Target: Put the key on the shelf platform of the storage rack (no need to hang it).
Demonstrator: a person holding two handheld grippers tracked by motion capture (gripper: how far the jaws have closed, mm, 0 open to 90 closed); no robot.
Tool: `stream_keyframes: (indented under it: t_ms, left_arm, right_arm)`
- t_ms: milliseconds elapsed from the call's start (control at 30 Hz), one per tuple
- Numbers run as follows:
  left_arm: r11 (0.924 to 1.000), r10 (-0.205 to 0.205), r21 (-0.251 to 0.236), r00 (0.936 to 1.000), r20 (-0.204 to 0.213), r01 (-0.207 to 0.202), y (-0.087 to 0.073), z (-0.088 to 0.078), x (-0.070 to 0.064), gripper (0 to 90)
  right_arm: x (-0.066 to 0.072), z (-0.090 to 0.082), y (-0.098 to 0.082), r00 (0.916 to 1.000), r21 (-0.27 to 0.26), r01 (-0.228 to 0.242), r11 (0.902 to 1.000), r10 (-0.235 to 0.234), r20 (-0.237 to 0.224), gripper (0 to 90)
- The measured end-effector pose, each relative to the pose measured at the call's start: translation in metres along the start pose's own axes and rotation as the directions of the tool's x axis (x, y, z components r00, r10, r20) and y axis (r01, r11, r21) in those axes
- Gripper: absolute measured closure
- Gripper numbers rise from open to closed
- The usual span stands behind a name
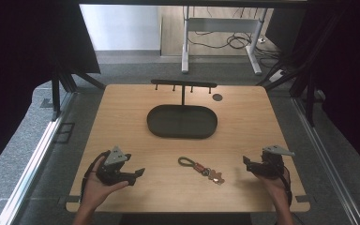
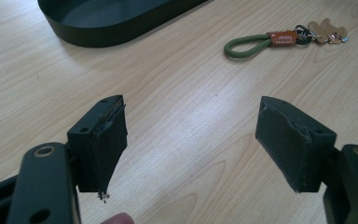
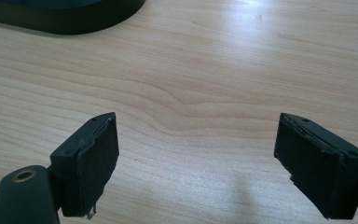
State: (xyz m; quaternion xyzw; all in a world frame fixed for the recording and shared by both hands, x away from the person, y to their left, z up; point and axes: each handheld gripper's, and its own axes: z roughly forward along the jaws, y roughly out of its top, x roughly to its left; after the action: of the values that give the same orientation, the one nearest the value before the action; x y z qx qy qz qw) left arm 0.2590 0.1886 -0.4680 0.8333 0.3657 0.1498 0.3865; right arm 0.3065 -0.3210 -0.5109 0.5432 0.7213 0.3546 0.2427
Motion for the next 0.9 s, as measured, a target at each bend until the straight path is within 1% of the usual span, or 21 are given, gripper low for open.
stream_keyframes:
  t_ms: [200,333,467,567,600,667,900]
  left_arm:
    - [1.0,0.001,0.007,1.0,-0.002,-0.001,-0.001,0.001,0.002,25.1]
    - [1.0,0.003,-0.002,1.0,-0.001,-0.003,-0.001,-0.002,0.002,25.1]
    - [1.0,-0.001,-0.005,1.0,-0.002,0.001,-0.001,-0.003,0.002,25.2]
    - [1.0,-0.006,-0.004,1.0,-0.004,0.006,-0.001,-0.002,0.002,25.1]
    - [1.0,-0.002,-0.003,1.0,-0.004,0.002,-0.001,-0.002,0.003,25.1]
    - [1.0,-0.003,-0.002,1.0,-0.005,0.003,-0.001,-0.002,0.003,25.1]
    - [1.0,-0.002,-0.001,1.0,-0.005,0.002,-0.001,-0.002,0.002,25.1]
  right_arm:
    - [-0.002,0.0,-0.001,1.0,0.023,0.001,0.9997,-0.001,-0.005,14.4]
    - [-0.005,0.0,-0.001,0.9998,0.038,0.005,0.9993,-0.004,-0.017,15.6]
    - [-0.005,-0.003,0.0,0.9997,0.034,0.015,0.9993,-0.014,-0.02,17.0]
    - [-0.005,-0.004,0.0,0.9993,0.045,0.03,0.9985,-0.029,-0.022,18.1]
    - [-0.005,-0.004,0.0,0.9993,0.045,0.03,0.9985,-0.029,-0.022,18.1]
    - [-0.008,-0.007,0.001,0.9991,0.034,0.031,0.9989,-0.03,-0.031,20.2]
    - [-0.01,-0.012,0.001,0.9984,0.03,0.046,0.9985,-0.045,-0.032,23.7]
